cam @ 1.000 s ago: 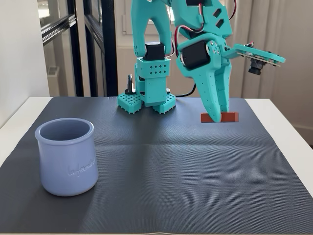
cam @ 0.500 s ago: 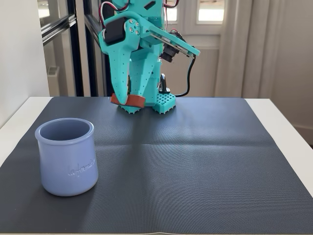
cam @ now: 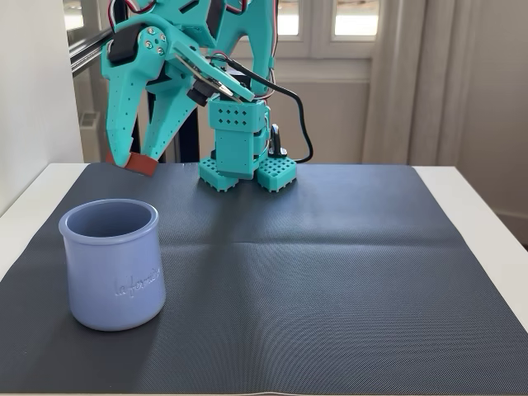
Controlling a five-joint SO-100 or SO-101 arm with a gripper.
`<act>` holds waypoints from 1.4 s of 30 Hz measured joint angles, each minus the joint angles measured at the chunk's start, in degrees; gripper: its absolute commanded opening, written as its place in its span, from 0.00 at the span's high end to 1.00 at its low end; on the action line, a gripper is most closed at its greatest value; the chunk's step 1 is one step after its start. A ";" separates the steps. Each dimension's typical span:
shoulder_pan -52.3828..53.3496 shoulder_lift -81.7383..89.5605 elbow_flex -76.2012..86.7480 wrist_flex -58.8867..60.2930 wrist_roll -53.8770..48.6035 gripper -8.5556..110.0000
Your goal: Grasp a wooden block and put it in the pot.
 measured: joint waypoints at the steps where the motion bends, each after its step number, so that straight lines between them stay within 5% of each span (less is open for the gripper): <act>1: -0.09 -0.97 -0.35 -0.09 -0.35 0.93; 24: 1.49 -10.02 -7.82 -0.09 -1.23 0.92; 31: 1.49 -10.02 -7.82 -0.09 -1.85 0.77; 38: 1.49 -10.02 -7.91 -0.09 -4.39 0.93; 42: 1.14 -10.02 -7.91 -0.09 -5.36 0.93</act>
